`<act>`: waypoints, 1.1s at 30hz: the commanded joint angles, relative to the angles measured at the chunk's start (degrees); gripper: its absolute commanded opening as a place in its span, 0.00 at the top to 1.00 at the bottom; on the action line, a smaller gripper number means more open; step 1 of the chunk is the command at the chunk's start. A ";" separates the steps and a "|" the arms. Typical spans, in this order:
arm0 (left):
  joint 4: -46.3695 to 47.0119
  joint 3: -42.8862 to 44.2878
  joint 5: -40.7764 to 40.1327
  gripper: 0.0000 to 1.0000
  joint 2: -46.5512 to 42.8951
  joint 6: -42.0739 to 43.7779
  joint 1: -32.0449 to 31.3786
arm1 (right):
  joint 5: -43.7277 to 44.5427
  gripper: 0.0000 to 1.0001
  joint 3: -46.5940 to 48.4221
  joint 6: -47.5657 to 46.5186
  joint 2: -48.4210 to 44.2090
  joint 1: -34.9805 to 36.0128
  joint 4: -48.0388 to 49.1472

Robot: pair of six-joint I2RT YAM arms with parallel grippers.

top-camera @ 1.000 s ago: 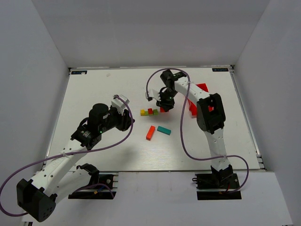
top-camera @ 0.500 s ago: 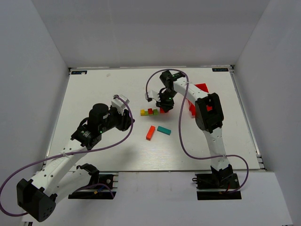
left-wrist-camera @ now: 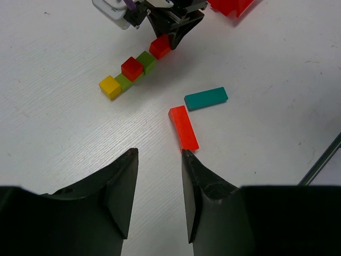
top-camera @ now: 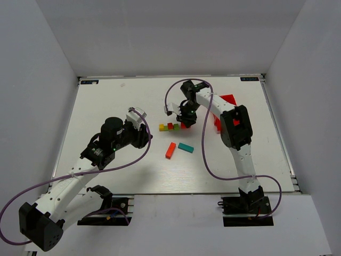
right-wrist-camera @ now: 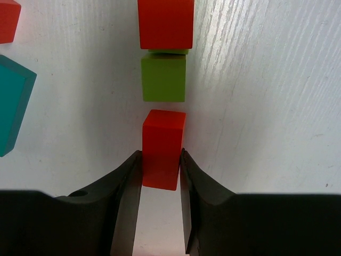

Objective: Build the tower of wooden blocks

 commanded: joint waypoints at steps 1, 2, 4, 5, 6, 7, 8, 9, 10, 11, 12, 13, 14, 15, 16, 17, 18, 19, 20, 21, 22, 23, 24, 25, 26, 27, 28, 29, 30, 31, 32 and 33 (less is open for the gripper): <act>0.12 1.24 -0.55 0.51 -0.29 -0.05 0.29 | -1.63 0.96 2.39 -0.54 0.56 0.39 -1.63; 0.12 1.24 -0.55 0.51 -0.29 -0.05 0.29 | -1.63 0.96 2.48 -0.45 0.56 0.48 -1.54; 0.12 1.24 -0.55 0.51 -0.29 -0.05 0.29 | -1.90 0.96 2.39 -0.54 0.47 0.30 -1.37; 0.12 1.24 -0.55 0.51 -0.29 -0.05 0.29 | -2.07 0.96 2.40 -0.36 0.65 0.39 -1.28; 0.12 1.24 -0.55 0.51 -0.29 -0.05 0.29 | -2.25 0.96 2.31 -0.36 0.65 0.39 -1.28; 0.12 1.24 -0.55 0.51 -0.29 -0.05 0.29 | -2.25 0.96 2.39 -0.27 0.65 0.56 -1.19; 0.12 1.24 -0.55 0.51 -0.29 -0.05 0.29 | -2.25 0.96 2.40 -0.27 0.56 0.39 -1.19; 0.12 1.24 -0.55 0.51 -0.29 -0.05 0.29 | -2.42 0.96 2.48 -0.19 0.65 0.65 -1.28; 0.12 1.24 -0.55 0.51 -0.29 -0.05 0.29 | -2.34 0.96 2.40 -0.19 0.65 0.48 -1.19; 0.12 1.24 -0.55 0.51 -0.29 -0.05 0.29 | -2.42 0.96 2.31 -0.19 0.73 0.56 -1.10; 0.12 1.24 -0.55 0.51 -0.29 -0.05 0.29 | -2.42 0.95 2.39 -0.10 0.82 0.56 -1.28; 0.12 1.24 -0.55 0.51 -0.29 -0.05 0.29 | -2.51 0.95 2.40 -0.10 0.91 0.56 -1.02; 0.12 1.24 -0.55 0.51 -0.29 -0.05 0.29 | -2.42 0.95 2.40 -0.10 0.91 0.74 -1.10; 0.12 1.24 -0.55 0.51 -0.29 -0.05 0.29 | -2.42 0.95 2.40 -0.01 1.00 0.65 -1.01; 0.12 1.24 -0.55 0.51 -0.29 -0.05 0.29 | -2.51 0.95 2.48 0.08 0.91 0.74 -1.19; 0.12 1.24 -0.55 0.51 -0.29 -0.05 0.29 | -2.51 0.95 2.57 0.08 0.82 0.74 -1.19; 0.12 1.24 -0.55 0.51 -0.29 -0.05 0.29 | -2.60 0.95 2.48 0.08 0.82 0.65 -1.19; 0.12 1.24 -0.55 0.51 -0.29 -0.05 0.29 | -2.69 0.95 2.40 0.08 0.91 0.74 -0.93; 0.12 1.24 -0.55 0.51 -0.29 -0.05 0.29 | -2.60 0.95 2.48 0.08 0.82 0.74 -0.93; 0.12 1.24 -0.55 0.51 -0.29 -0.05 0.29 | -2.77 0.93 2.40 0.17 0.82 0.65 -1.01; 0.12 1.24 -0.55 0.51 -0.29 -0.05 0.29 | -2.69 0.93 2.40 0.17 0.91 0.74 -1.01; 0.12 1.24 -0.55 0.51 -0.29 -0.05 0.29 | -2.77 0.93 2.31 0.17 0.82 0.65 -1.01; 0.12 1.24 -0.55 0.51 -0.29 -0.05 0.29 | -2.95 0.93 2.39 0.25 0.82 0.74 -1.27; 0.12 1.24 -0.55 0.51 -0.29 -0.05 0.29 | -2.78 0.93 2.40 0.25 0.82 0.74 -0.93; 0.12 1.24 -0.55 0.51 -0.29 -0.05 0.29 | -2.78 0.93 2.31 0.25 1.00 0.74 -1.19; 0.12 1.24 -0.55 0.51 -0.29 -0.05 0.29 | -2.78 0.93 2.39 0.34 1.00 0.74 -1.19; 0.12 1.24 -0.55 0.51 -0.29 -0.05 0.29 | -2.78 0.93 2.40 0.25 1.17 0.57 -0.93; 0.12 1.24 -0.55 0.51 -0.29 -0.05 0.29 | -2.69 0.93 2.40 0.25 1.09 0.74 -1.01; 0.12 1.24 -0.55 0.51 -0.29 -0.05 0.29 | -2.86 0.93 2.31 0.17 1.00 0.74 -1.01; 0.12 1.24 -0.55 0.51 -0.29 -0.05 0.29 | -3.04 0.93 2.48 0.25 1.09 0.83 -1.01; 0.12 1.24 -0.55 0.51 -0.29 -0.05 0.29 | -2.95 0.93 2.48 0.34 1.17 0.91 -0.93; 0.12 1.24 -0.55 0.51 -0.29 -0.05 0.29 | -2.95 0.92 2.57 0.34 1.00 0.57 -0.93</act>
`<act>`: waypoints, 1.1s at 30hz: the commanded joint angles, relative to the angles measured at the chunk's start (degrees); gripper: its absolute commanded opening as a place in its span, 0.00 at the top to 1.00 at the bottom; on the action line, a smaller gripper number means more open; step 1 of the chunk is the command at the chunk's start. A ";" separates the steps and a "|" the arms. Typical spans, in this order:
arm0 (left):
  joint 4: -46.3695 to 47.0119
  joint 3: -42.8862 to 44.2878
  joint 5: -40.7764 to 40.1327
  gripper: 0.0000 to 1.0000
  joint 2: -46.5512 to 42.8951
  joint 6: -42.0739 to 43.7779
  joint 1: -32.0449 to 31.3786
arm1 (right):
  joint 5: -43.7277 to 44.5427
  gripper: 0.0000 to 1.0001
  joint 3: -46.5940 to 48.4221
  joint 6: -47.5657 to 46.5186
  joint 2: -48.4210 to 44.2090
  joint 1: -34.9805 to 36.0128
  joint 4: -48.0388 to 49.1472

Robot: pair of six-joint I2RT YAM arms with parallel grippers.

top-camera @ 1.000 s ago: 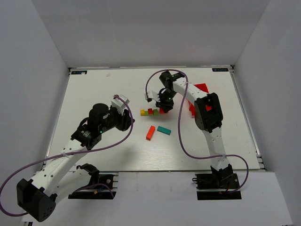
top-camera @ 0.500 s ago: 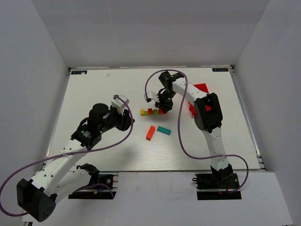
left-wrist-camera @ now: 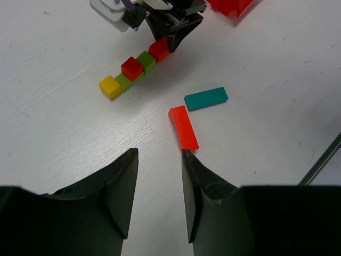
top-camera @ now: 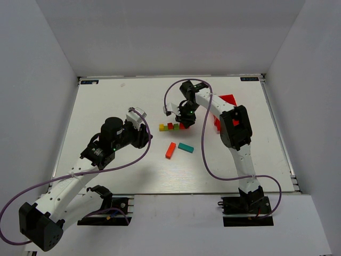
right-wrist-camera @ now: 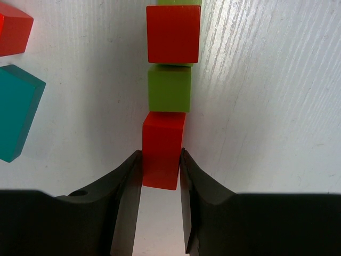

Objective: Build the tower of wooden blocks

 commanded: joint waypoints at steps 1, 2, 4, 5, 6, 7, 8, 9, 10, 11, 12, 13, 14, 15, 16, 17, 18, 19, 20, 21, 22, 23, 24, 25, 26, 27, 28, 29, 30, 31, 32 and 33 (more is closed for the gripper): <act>0.12 1.24 -0.55 0.51 -0.29 -0.05 0.29 | -1.60 0.92 2.38 0.08 1.15 0.21 -1.12; 0.12 1.24 -0.55 0.51 -0.29 -0.05 0.29 | -1.68 0.92 2.37 0.17 1.07 0.30 -1.04; 0.12 1.24 -0.55 0.51 -0.29 -0.05 0.29 | -1.68 0.92 2.29 0.08 1.15 0.39 -1.04; 0.12 1.24 -0.55 0.51 -0.29 -0.05 0.29 | -1.68 0.92 2.20 0.25 1.15 0.39 -1.04; 0.12 1.24 -0.55 0.51 -0.29 -0.05 0.29 | -1.60 0.91 2.28 0.17 1.15 0.30 -1.04; 0.12 1.24 -0.55 0.51 -0.29 -0.05 0.29 | -1.60 0.91 2.37 0.17 1.15 0.39 -1.12; 0.12 1.24 -0.55 0.51 -0.29 -0.05 0.29 | -1.60 0.91 2.29 0.25 1.24 0.39 -1.12; 0.12 1.24 -0.55 0.51 -0.29 -0.05 0.29 | -1.60 0.91 2.29 0.17 1.33 0.39 -1.04; 0.12 1.24 -0.55 0.51 -0.29 -0.05 0.29 | -1.60 0.91 2.29 0.34 1.15 0.39 -0.86; 0.12 1.24 -0.55 0.51 -0.29 -0.05 0.29 | -1.60 0.91 2.29 0.34 1.15 0.48 -0.86; 0.12 1.24 -0.55 0.51 -0.29 -0.05 0.29 | -1.60 0.91 2.20 0.43 1.24 0.39 -0.95; 0.12 1.24 -0.55 0.51 -0.29 -0.05 0.29 | -1.68 0.91 2.20 0.34 1.24 0.39 -0.86; 0.12 1.24 -0.55 0.51 -0.29 -0.05 0.29 | -1.60 0.91 2.20 0.43 1.33 0.48 -0.86; 0.12 1.24 -0.55 0.51 -0.29 -0.05 0.29 | -1.51 0.91 2.28 0.52 1.33 0.39 -0.95; 0.12 1.24 -0.55 0.51 -0.29 -0.05 0.29 | -1.59 0.91 2.20 0.43 1.33 0.39 -0.77; 0.12 1.24 -0.55 0.51 -0.29 -0.05 0.29 | -1.51 0.91 2.20 0.43 1.42 0.39 -0.95; 0.12 1.24 -0.55 0.51 -0.29 -0.05 0.29 | -1.51 0.89 2.11 0.34 1.33 0.39 -0.51; 0.12 1.24 -0.55 0.51 -0.29 -0.05 0.29 | -1.51 0.89 2.11 0.52 1.33 0.39 -0.51; 0.12 1.24 -0.55 0.51 -0.29 -0.05 0.29 | -1.51 0.89 2.20 0.52 1.42 0.39 -0.51; 0.12 1.24 -0.55 0.51 -0.29 -0.05 0.29 | -1.51 0.89 2.11 0.69 1.42 0.39 -0.51; 0.12 1.24 -0.55 0.51 -0.29 -0.05 0.29 | -1.51 0.89 2.28 0.61 1.59 0.39 -0.51; 0.12 1.24 -0.55 0.51 -0.29 -0.05 0.29 | -1.59 0.89 2.29 0.61 1.51 0.39 -0.42; 0.12 1.24 -0.55 0.51 -0.29 -0.05 0.29 | -1.42 0.89 2.02 0.69 1.59 0.48 -0.51; 0.12 1.24 -0.55 0.51 -0.29 -0.05 0.29 | -1.42 0.89 2.02 0.69 1.51 0.39 -0.42; 0.12 1.24 -0.55 0.51 -0.29 -0.05 0.29 | -1.51 0.89 2.02 0.61 1.50 0.48 -0.33; 0.12 1.24 -0.55 0.51 -0.29 -0.05 0.29 | -1.42 0.89 1.94 0.69 1.59 0.57 -0.51; 0.12 1.24 -0.55 0.51 -0.29 -0.05 0.29 | -1.42 0.88 1.85 0.69 1.59 0.48 -0.33; 0.12 1.24 -0.55 0.51 -0.29 -0.05 0.29 | -1.33 0.88 1.76 0.69 1.77 0.48 -0.33; 0.12 1.24 -0.55 0.51 -0.29 -0.05 0.29 | -1.33 0.88 1.76 0.61 1.59 0.48 -0.33; 0.12 1.24 -0.55 0.51 -0.29 -0.05 0.29 | -1.42 0.88 1.85 0.87 1.59 0.48 -0.07; 0.12 1.24 -0.55 0.51 -0.29 -0.05 0.29 | -1.42 0.88 1.85 0.78 1.51 0.39 -0.24; 0.12 1.24 -0.55 0.51 -0.29 -0.05 0.29 | -1.42 0.88 1.85 0.70 1.59 0.48 -0.16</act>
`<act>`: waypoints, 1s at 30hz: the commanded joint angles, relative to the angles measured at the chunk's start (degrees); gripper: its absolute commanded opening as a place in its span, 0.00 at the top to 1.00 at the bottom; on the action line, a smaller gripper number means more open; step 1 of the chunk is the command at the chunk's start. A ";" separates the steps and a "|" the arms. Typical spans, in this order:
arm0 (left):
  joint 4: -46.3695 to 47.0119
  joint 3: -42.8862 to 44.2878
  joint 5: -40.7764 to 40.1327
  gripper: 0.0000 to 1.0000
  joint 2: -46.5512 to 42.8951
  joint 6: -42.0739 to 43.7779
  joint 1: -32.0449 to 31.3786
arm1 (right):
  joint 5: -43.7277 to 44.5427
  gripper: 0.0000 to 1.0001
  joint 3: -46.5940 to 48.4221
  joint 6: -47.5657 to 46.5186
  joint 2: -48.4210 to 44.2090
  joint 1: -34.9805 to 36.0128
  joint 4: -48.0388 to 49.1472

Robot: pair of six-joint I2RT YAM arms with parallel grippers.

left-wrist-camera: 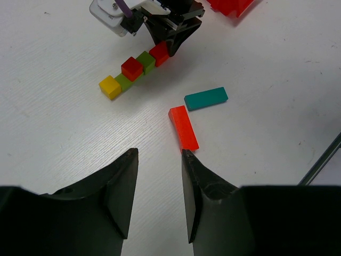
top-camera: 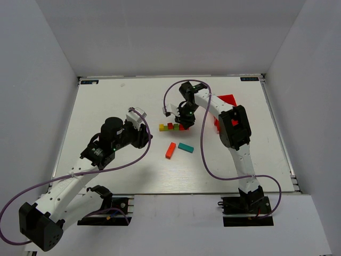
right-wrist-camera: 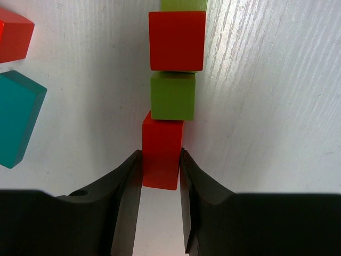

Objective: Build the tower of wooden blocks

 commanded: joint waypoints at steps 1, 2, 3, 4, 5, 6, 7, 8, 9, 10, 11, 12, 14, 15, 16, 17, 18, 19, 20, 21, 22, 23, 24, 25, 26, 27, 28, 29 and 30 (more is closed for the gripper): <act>0.12 1.24 -0.55 0.51 -0.29 -0.05 0.29 | -1.07 0.88 1.85 0.21 0.74 0.26 -0.24; 0.12 1.24 -0.55 0.51 -0.29 -0.05 0.29 | -1.16 0.88 1.93 0.21 0.83 0.26 -0.07; 0.12 1.24 -0.55 0.51 -0.29 -0.05 0.29 | -1.16 0.88 1.85 0.21 0.65 0.26 -0.16; 0.12 1.24 -0.55 0.51 -0.29 -0.05 0.29 | -1.16 0.88 1.85 0.48 0.65 0.26 -0.16; 0.12 1.24 -0.55 0.51 -0.29 -0.05 0.29 | -0.98 0.88 1.76 0.39 0.65 0.26 0.02; 0.12 1.24 -0.55 0.51 -0.29 -0.05 0.29 | -1.07 0.88 1.85 0.39 0.83 0.17 -0.07; 0.12 1.24 -0.55 0.51 -0.29 -0.05 0.29 | -0.98 0.88 1.85 0.56 0.74 0.26 0.11; 0.12 1.24 -0.55 0.51 -0.29 -0.05 0.29 | -0.98 0.88 1.85 0.57 0.65 0.26 0.11; 0.12 1.24 -0.55 0.51 -0.29 -0.05 0.29 | -1.07 0.88 1.85 0.65 0.83 0.26 0.11; 0.12 1.24 -0.55 0.51 -0.29 -0.05 0.29 | -0.98 0.87 1.85 0.65 0.74 0.17 0.28; 0.12 1.24 -0.55 0.51 -0.29 -0.05 0.29 | -0.90 0.87 2.02 0.74 0.74 0.26 0.28; 0.12 1.24 -0.55 0.51 -0.29 -0.05 0.29 | -0.89 0.87 1.76 0.74 0.74 0.26 0.28; 0.12 1.24 -0.55 0.51 -0.29 -0.05 0.29 | -0.98 0.87 1.76 1.00 0.74 0.17 0.37; 0.12 1.24 -0.55 0.51 -0.29 -0.05 0.29 | -0.90 0.87 1.76 1.01 0.74 0.17 0.55; 0.12 1.24 -0.55 0.51 -0.29 -0.05 0.29 | -0.89 0.87 1.85 1.09 0.74 0.17 0.72; 0.12 1.24 -0.55 0.51 -0.29 -0.05 0.29 | -0.81 0.87 1.76 1.09 0.74 0.26 0.64; 0.12 1.24 -0.55 0.51 -0.29 -0.05 0.29 | -0.81 0.87 1.76 1.18 0.83 0.26 0.72; 0.12 1.24 -0.55 0.51 -0.29 -0.05 0.29 | -0.81 0.87 1.67 1.09 0.74 0.17 0.72; 0.12 1.24 -0.55 0.51 -0.29 -0.05 0.29 | -0.81 0.87 1.67 1.18 0.83 0.17 0.81; 0.12 1.24 -0.55 0.51 -0.29 -0.05 0.29 | -0.81 0.87 1.67 1.18 0.65 0.00 0.90; 0.12 1.24 -0.55 0.51 -0.29 -0.05 0.29 | -0.81 0.87 1.58 1.27 0.65 0.17 0.81; 0.12 1.24 -0.55 0.51 -0.29 -0.05 0.29 | -0.81 0.87 1.58 1.10 0.57 0.09 0.64; 0.12 1.24 -0.55 0.51 -0.29 -0.05 0.29 | -0.72 0.87 1.67 1.18 0.65 0.08 0.81; 0.12 1.24 -0.55 0.51 -0.29 -0.05 0.29 | -0.72 0.87 1.67 1.09 0.74 0.26 1.07; 0.12 1.24 -0.55 0.51 -0.29 -0.05 0.29 | -0.72 0.85 1.76 1.09 0.57 0.17 0.99; 0.12 1.24 -0.55 0.51 -0.29 -0.05 0.29 | -0.72 0.85 1.58 1.09 0.65 0.09 0.81; 0.12 1.24 -0.55 0.51 -0.29 -0.05 0.29 | -0.72 0.85 1.67 1.18 0.65 0.08 0.81; 0.12 1.24 -0.55 0.51 -0.29 -0.05 0.29 | -0.81 0.85 1.58 1.18 0.91 0.17 0.81; 0.12 1.24 -0.55 0.51 -0.29 -0.05 0.29 | -0.72 0.85 1.67 1.18 0.83 0.17 0.81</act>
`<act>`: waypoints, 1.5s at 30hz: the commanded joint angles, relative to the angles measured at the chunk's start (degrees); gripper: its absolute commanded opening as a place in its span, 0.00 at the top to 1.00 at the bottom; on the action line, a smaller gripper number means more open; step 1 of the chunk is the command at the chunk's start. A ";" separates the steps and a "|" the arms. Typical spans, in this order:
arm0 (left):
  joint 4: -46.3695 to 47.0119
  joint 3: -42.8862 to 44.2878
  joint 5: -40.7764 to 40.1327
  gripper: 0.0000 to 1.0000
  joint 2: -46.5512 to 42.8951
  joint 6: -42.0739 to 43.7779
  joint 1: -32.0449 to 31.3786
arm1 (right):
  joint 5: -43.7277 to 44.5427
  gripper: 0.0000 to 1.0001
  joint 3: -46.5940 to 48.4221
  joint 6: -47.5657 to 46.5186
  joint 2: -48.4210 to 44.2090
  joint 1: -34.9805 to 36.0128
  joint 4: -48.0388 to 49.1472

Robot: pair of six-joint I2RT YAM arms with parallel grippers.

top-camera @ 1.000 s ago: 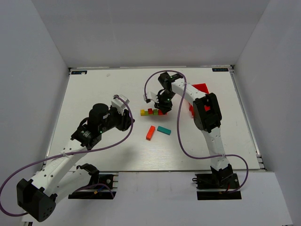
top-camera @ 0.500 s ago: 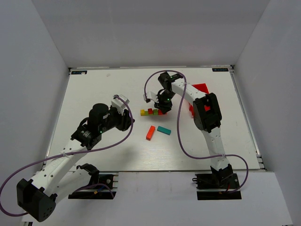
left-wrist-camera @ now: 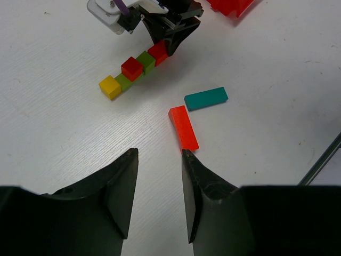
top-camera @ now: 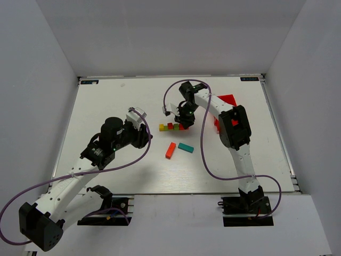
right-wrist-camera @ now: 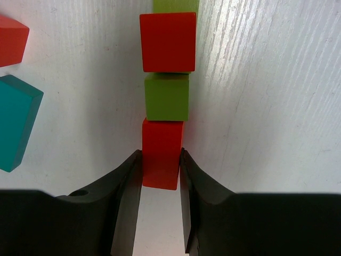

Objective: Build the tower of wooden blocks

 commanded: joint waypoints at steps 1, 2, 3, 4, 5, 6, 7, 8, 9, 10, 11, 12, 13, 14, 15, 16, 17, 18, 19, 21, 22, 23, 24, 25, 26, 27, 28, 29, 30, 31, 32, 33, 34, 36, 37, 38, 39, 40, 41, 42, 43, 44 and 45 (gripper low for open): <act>0.12 1.24 -0.55 0.51 -0.29 -0.05 0.29 | -0.74 0.84 1.58 -0.17 0.65 0.17 0.02; 0.12 1.24 -0.55 0.51 -0.29 -0.05 0.29 | -0.83 0.84 1.58 -0.17 0.74 0.17 0.02; 0.12 1.24 -0.55 0.51 -0.29 -0.05 0.29 | -0.83 0.84 1.58 -0.17 0.65 0.17 0.11; 0.12 1.24 -0.55 0.51 -0.29 -0.05 0.29 | -0.83 0.84 1.50 -0.17 0.74 0.26 0.20; 0.12 1.24 -0.55 0.51 -0.29 -0.05 0.29 | -0.74 0.84 1.49 -0.26 0.74 0.26 0.20; 0.12 1.24 -0.55 0.51 -0.29 -0.05 0.29 | -0.91 0.84 1.49 -0.35 0.74 0.26 0.20; 0.12 1.24 -0.55 0.51 -0.29 -0.05 0.29 | -0.83 0.84 1.49 -0.26 0.65 0.26 0.03; 0.12 1.24 -0.55 0.51 -0.29 -0.05 0.29 | -0.83 0.84 1.41 -0.26 0.74 0.17 0.20; 0.12 1.24 -0.55 0.51 -0.29 -0.05 0.29 | -1.00 0.84 1.41 -0.26 0.57 0.17 0.11; 0.12 1.24 -0.55 0.51 -0.29 -0.05 0.29 | -1.00 0.84 1.49 -0.26 0.56 0.26 0.20; 0.12 1.24 -0.55 0.51 -0.29 -0.05 0.29 | -0.92 0.84 1.49 -0.35 0.48 0.26 0.20; 0.12 1.24 -0.55 0.51 -0.29 -0.05 0.29 | -1.00 0.84 1.58 -0.26 0.48 0.35 0.11; 0.12 1.24 -0.55 0.51 -0.29 -0.05 0.29 | -0.92 0.84 1.50 -0.44 0.48 0.35 0.20; 0.12 1.24 -0.55 0.51 -0.29 -0.05 0.29 | -1.00 0.84 1.58 -0.44 0.39 0.35 0.20; 0.12 1.24 -0.55 0.51 -0.29 -0.05 0.29 | -1.09 0.84 1.50 -0.44 0.48 0.26 0.20; 0.12 1.24 -0.55 0.51 -0.29 -0.05 0.29 | -1.01 0.84 1.49 -0.35 0.48 0.43 0.20; 0.12 1.24 -0.55 0.51 -0.29 -0.05 0.29 | -1.18 0.84 1.49 -0.44 0.39 0.26 0.20; 0.12 1.24 -0.55 0.51 -0.29 -0.05 0.29 | -1.09 0.84 1.49 -0.35 0.48 0.35 0.20; 0.12 1.24 -0.55 0.51 -0.29 -0.05 0.29 | -1.18 0.84 1.41 -0.52 0.39 0.35 0.20; 0.12 1.24 -0.55 0.51 -0.29 -0.05 0.29 | -1.18 0.84 1.41 -0.52 0.48 0.26 0.20; 0.12 1.24 -0.55 0.51 -0.29 -0.05 0.29 | -1.18 0.84 1.41 -0.53 0.39 0.35 0.37; 0.12 1.24 -0.55 0.51 -0.29 -0.05 0.29 | -1.09 0.84 1.49 -0.44 0.48 0.44 0.20; 0.12 1.24 -0.55 0.51 -0.29 -0.05 0.29 | -1.18 0.84 1.58 -0.61 0.39 0.44 0.20; 0.12 1.24 -0.55 0.51 -0.29 -0.05 0.29 | -1.27 0.84 1.41 -0.44 0.39 0.35 0.37; 0.12 1.24 -0.55 0.51 -0.29 -0.05 0.29 | -1.01 0.84 1.58 -0.70 0.56 0.35 0.29; 0.12 1.24 -0.55 0.51 -0.29 -0.05 0.29 | -1.35 0.84 1.41 -0.53 0.48 0.35 0.46; 0.12 1.24 -0.55 0.51 -0.29 -0.05 0.29 | -1.27 0.84 1.49 -0.53 0.56 0.35 0.38; 0.12 1.24 -0.55 0.51 -0.29 -0.05 0.29 | -1.27 0.84 1.41 -0.53 0.48 0.35 0.38; 0.12 1.24 -0.55 0.51 -0.29 -0.05 0.29 | -1.27 0.84 1.32 -0.53 0.48 0.52 0.38; 0.12 1.24 -0.55 0.51 -0.29 -0.05 0.29 | -1.35 0.84 1.41 -0.44 0.56 0.52 0.38; 0.12 1.24 -0.55 0.51 -0.29 -0.05 0.29 | -1.36 0.84 1.32 -0.52 0.48 0.52 0.55; 0.12 1.24 -0.55 0.51 -0.29 -0.05 0.29 | -1.27 0.84 1.49 -0.53 0.39 0.52 0.72; 0.12 1.24 -0.55 0.51 -0.29 -0.05 0.29 | -1.27 0.84 1.32 -0.53 0.48 0.52 0.55; 0.12 1.24 -0.55 0.51 -0.29 -0.05 0.29 | -1.35 0.84 1.32 -0.53 0.56 0.52 0.55; 0.12 1.24 -0.55 0.51 -0.29 -0.05 0.29 | -1.27 0.84 1.23 -0.61 0.30 0.61 0.64; 0.12 1.24 -0.55 0.51 -0.29 -0.05 0.29 | -1.35 0.84 1.06 -0.53 0.47 0.70 0.55; 0.12 1.24 -0.55 0.51 -0.29 -0.05 0.29 | -1.36 0.84 1.14 -0.61 0.48 0.70 0.72; 0.12 1.24 -0.55 0.51 -0.29 -0.05 0.29 | -1.36 0.84 1.14 -0.53 0.48 0.70 0.73; 0.12 1.24 -0.55 0.51 -0.29 -0.05 0.29 | -1.44 0.84 1.14 -0.53 0.48 0.61 0.73; 0.12 1.24 -0.55 0.51 -0.29 -0.05 0.29 | -1.27 0.84 1.06 -0.61 0.48 0.61 0.90; 0.12 1.24 -0.55 0.51 -0.29 -0.05 0.29 | -1.44 0.84 0.97 -0.53 0.39 0.79 0.90; 0.12 1.24 -0.55 0.51 -0.29 -0.05 0.29 | -1.53 0.84 0.97 -0.53 0.48 0.70 0.73; 0.12 1.24 -0.55 0.51 -0.29 -0.05 0.29 | -1.53 0.84 0.88 -0.53 0.48 0.79 0.73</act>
